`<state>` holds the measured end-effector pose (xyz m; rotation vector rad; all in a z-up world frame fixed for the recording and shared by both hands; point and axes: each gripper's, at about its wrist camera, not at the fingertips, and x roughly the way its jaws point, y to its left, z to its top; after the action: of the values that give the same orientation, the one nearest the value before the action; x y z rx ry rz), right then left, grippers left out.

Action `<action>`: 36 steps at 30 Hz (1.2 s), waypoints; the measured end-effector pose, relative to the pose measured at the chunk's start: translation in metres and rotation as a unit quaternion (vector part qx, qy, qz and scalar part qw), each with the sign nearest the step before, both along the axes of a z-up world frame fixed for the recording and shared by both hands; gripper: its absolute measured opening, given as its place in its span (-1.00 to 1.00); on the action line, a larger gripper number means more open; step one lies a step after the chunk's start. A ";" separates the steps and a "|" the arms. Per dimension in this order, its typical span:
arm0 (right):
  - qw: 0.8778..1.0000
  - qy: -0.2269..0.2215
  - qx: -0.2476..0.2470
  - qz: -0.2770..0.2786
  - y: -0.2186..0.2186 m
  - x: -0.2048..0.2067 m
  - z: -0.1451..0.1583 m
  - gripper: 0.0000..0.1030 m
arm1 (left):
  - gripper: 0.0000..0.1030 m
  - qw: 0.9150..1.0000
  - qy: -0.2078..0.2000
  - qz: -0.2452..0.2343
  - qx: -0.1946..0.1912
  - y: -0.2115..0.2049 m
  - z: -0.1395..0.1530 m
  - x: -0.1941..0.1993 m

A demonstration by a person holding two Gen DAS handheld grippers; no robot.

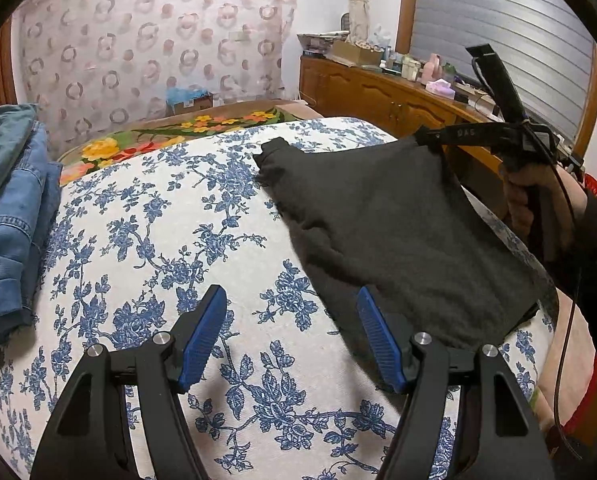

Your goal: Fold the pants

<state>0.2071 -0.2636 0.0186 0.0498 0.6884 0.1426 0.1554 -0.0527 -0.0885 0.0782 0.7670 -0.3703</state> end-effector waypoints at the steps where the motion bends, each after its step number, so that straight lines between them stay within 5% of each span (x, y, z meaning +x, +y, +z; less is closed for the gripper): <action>1: 1.000 0.001 -0.005 -0.002 0.001 0.001 0.000 -0.88 | 0.35 1.000 0.000 -0.001 0.001 -0.001 0.000 0.000; 8: 1.000 0.006 -0.012 -0.002 0.010 0.004 -0.002 -0.87 | 0.35 1.000 0.004 -0.006 0.001 -0.007 -0.001 0.000; 15: 1.000 -0.003 -0.016 0.006 0.001 -0.011 0.000 -0.37 | 0.35 1.000 0.008 -0.014 0.005 -0.015 -0.004 -0.003; 30: 0.997 -0.015 -0.008 0.079 0.015 -0.114 -0.009 -0.20 | 0.35 0.999 0.014 -0.032 0.016 -0.034 -0.007 -0.005; 36: 0.998 -0.009 -0.012 0.067 0.010 -0.140 -0.019 -0.20 | 0.35 0.999 0.023 -0.038 0.014 -0.036 -0.010 -0.011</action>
<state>0.0675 -0.2533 0.0001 -0.0213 0.6759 0.2626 0.1444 -0.0886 -0.0987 0.1251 0.8171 -0.4354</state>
